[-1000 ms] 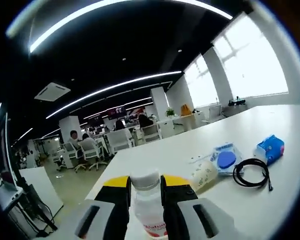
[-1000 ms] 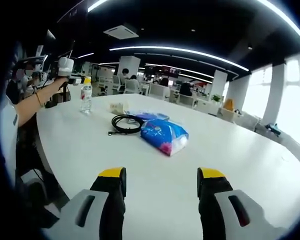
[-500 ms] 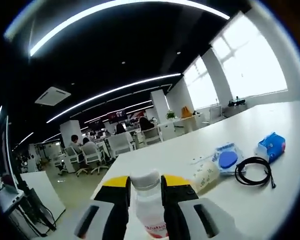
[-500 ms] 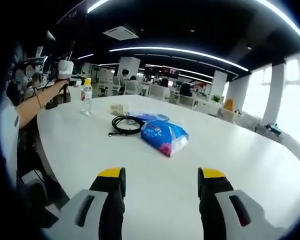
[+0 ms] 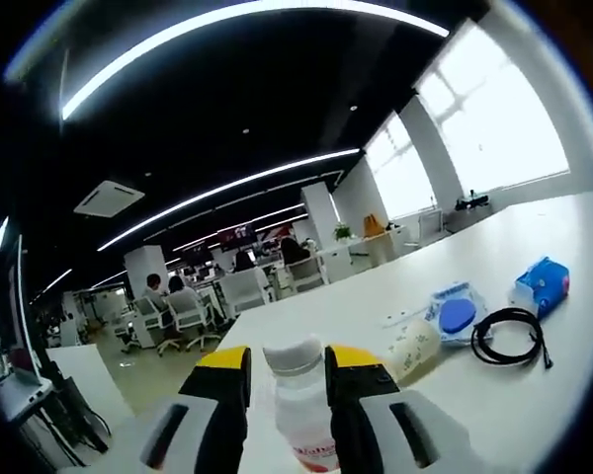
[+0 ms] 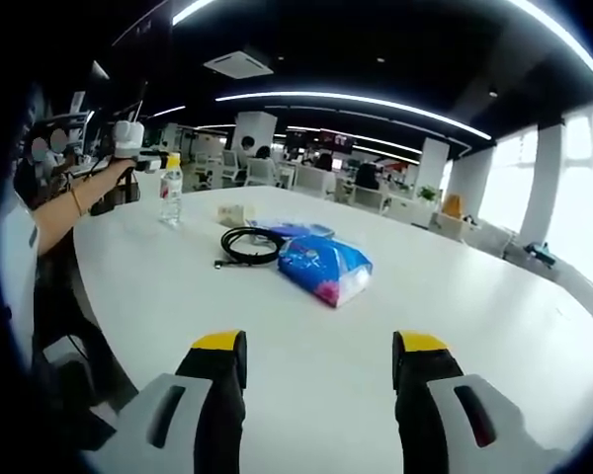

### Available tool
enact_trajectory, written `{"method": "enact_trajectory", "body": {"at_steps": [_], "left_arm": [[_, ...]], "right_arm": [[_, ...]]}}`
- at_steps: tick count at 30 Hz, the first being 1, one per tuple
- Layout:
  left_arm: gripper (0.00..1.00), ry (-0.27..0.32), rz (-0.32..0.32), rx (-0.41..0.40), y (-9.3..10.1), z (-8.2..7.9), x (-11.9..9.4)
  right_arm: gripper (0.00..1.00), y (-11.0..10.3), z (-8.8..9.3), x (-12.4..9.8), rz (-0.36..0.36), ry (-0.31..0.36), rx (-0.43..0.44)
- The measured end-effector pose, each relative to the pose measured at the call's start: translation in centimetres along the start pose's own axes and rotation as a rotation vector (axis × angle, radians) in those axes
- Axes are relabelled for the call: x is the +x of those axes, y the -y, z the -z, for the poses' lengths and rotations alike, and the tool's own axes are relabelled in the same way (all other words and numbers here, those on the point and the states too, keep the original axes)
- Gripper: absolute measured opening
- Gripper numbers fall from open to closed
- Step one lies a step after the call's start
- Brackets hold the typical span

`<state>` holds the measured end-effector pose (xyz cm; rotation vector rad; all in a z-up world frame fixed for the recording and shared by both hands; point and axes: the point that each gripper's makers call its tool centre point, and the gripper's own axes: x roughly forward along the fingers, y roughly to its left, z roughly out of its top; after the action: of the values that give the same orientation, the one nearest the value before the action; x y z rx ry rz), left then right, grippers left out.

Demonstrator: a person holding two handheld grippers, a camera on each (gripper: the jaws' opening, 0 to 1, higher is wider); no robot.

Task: Arrange the tabletop items into an orderly group along one side of the table until the central work area is clear of visible clutter.

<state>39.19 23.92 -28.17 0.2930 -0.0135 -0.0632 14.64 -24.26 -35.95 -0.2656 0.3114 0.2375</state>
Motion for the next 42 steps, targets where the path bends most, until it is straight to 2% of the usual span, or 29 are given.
{"method": "enact_trajectory", "body": {"at_steps": [7, 12, 16, 21, 23, 25, 28, 32, 42], "left_arm": [[0.33, -0.006, -0.023, -0.003, 0.4, 0.7, -0.4], [0.36, -0.019, -0.045, -0.047, 0.7, 1.6, -0.6], [0.44, -0.037, -0.105, -0.088, 0.2, 2.2, -1.0], [0.44, -0.046, -0.127, -0.111, 0.7, 3.0, -1.2], [0.44, -0.079, -0.137, -0.099, 1.0, 3.8, -1.1], [0.44, -0.087, -0.142, -0.077, 1.2, 4.3, -1.1], [0.44, -0.103, -0.141, -0.113, 1.6, 5.3, -1.2], [0.44, -0.119, -0.14, -0.122, 2.0, 6.1, -0.9], [0.44, -0.136, -0.141, -0.135, 2.6, 7.1, -0.6]], "right_arm": [[0.58, -0.2, -0.2, 0.1, -0.011, 0.007, -0.003], [0.58, -0.4, -0.2, 0.2, -0.02, 0.006, -0.006], [0.59, -0.6, -0.4, 0.2, -0.029, 0.019, 0.008], [0.59, -0.7, -0.2, 0.5, -0.034, 0.013, 0.01], [0.59, -0.9, -0.1, 0.6, -0.038, 0.012, 0.008], [0.59, -1.0, -0.1, 0.6, -0.044, 0.009, 0.007], [0.59, -1.2, -0.1, 0.7, -0.052, 0.01, 0.001], [0.58, -1.2, -0.1, 0.8, -0.053, 0.009, 0.001], [0.58, -1.2, 0.2, 1.0, -0.057, -0.003, -0.001]]}}
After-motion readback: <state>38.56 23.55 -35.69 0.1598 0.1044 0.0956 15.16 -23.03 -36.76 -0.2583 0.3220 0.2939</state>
